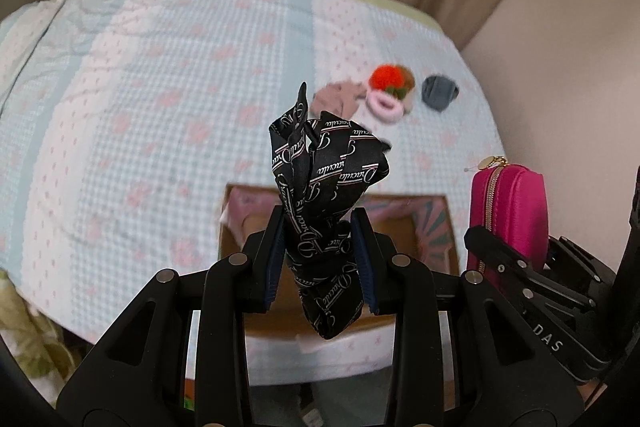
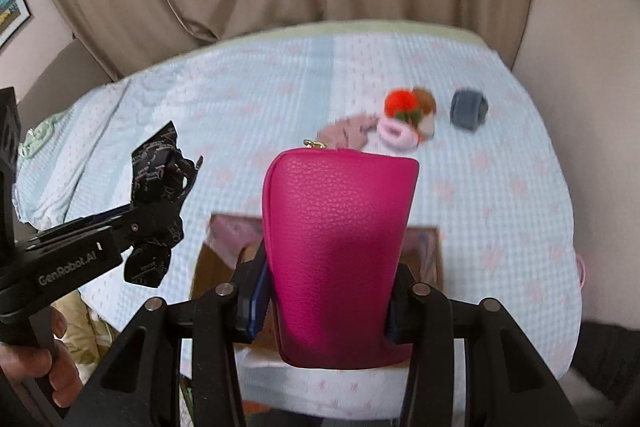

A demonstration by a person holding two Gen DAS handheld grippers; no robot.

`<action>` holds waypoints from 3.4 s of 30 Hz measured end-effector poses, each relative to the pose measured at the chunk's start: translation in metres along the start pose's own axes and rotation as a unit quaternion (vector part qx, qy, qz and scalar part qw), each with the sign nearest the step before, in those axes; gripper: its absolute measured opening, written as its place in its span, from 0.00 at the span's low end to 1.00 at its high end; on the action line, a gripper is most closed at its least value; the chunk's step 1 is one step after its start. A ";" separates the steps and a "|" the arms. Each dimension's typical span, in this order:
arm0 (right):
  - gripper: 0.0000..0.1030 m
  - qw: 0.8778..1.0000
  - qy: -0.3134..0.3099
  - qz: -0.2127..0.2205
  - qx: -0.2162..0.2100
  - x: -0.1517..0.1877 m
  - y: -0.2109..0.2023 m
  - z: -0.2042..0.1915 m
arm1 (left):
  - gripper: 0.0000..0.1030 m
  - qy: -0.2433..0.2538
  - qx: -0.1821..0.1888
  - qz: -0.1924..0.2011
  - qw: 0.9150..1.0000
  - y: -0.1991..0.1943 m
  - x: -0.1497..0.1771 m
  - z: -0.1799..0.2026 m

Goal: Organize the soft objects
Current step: 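Lift the scarf and purse and carry both over the cardboard box, then open both tools to drop the scarf and purse into the box, then move both tools back toward the remaining items on the bed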

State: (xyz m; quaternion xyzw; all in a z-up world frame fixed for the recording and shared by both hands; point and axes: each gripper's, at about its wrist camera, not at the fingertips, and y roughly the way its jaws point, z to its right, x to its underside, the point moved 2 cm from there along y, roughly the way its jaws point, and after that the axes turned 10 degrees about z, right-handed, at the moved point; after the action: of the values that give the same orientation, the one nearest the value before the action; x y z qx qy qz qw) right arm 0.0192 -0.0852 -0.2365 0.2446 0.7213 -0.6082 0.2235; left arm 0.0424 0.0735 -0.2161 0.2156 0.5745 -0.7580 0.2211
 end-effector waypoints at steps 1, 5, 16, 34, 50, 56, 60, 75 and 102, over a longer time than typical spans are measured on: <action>0.40 1.000 0.003 -0.007 0.002 0.004 0.003 -0.001 | 0.28 0.001 -0.001 -0.007 1.000 0.003 0.005 -0.002; 0.40 0.999 0.018 -0.044 0.012 0.022 0.023 0.005 | 0.28 0.007 -0.005 -0.040 0.999 0.022 0.027 -0.009; 0.40 0.989 0.033 -0.146 0.022 0.064 0.107 0.034 | 0.28 0.019 -0.024 -0.145 0.989 0.117 0.081 -0.012; 0.47 0.973 0.044 -0.224 -0.011 0.078 0.185 0.049 | 0.99 0.077 -0.076 -0.205 0.973 0.185 0.117 -0.012; 1.00 0.978 0.055 -0.201 -0.002 0.070 0.169 0.050 | 1.00 0.096 -0.064 -0.180 0.977 0.161 0.106 0.002; 1.00 0.979 0.070 -0.189 -0.001 0.066 0.153 0.051 | 1.00 0.100 -0.060 -0.167 0.979 0.148 0.097 0.006; 1.00 0.984 0.060 -0.168 0.002 0.057 0.132 0.046 | 1.00 0.091 -0.059 -0.155 0.982 0.129 0.092 0.004; 1.00 0.999 0.016 0.017 0.033 0.001 -0.010 0.026 | 1.00 0.058 -0.053 -0.038 0.996 0.006 0.047 0.002; 1.00 0.992 0.046 0.113 0.037 -0.138 -0.047 0.116 | 1.00 0.058 -0.037 0.074 0.995 -0.008 -0.090 0.080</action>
State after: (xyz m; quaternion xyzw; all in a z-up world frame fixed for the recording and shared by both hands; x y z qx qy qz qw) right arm 0.1004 -0.2175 -0.1331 0.3601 0.6757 -0.5936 0.2478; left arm 0.1049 0.0055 -0.1382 0.2928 0.5969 -0.7037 0.2504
